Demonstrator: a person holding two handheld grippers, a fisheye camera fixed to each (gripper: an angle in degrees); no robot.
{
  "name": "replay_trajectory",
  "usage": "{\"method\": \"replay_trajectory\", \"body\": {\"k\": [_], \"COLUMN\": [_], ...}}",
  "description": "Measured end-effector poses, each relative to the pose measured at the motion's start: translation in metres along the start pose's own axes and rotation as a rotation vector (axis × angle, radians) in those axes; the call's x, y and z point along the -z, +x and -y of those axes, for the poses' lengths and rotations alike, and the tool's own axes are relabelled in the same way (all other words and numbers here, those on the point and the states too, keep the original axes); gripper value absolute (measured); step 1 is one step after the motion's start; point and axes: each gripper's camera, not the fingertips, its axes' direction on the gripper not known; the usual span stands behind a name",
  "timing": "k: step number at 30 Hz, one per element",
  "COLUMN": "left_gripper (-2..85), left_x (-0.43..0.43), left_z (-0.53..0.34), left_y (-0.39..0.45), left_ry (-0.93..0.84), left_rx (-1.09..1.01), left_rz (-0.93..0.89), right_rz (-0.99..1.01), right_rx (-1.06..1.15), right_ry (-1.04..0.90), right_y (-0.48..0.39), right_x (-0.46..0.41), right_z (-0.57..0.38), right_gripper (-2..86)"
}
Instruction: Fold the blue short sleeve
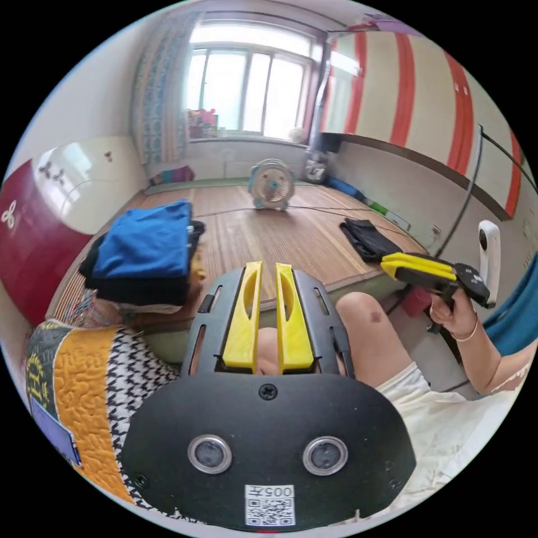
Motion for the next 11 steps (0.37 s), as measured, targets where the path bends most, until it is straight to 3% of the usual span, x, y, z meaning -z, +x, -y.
{"method": "replay_trajectory", "body": {"k": [5,11], "left_gripper": [5.3,5.1], "left_x": [-0.020,-0.030], "left_z": [0.021,0.043], "left_y": [0.090,0.181], "left_ry": [-0.005,-0.009], "left_rx": [-0.130,-0.249], "left_rz": [-0.134,-0.240], "right_rz": [-0.354,-0.757], "right_rx": [-0.205,-0.346], "right_ry": [0.033,0.073], "right_y": [0.049,0.050], "right_x": [0.094,0.219], "right_z": [-0.063,-0.117], "right_gripper": [3.9,4.0]}}
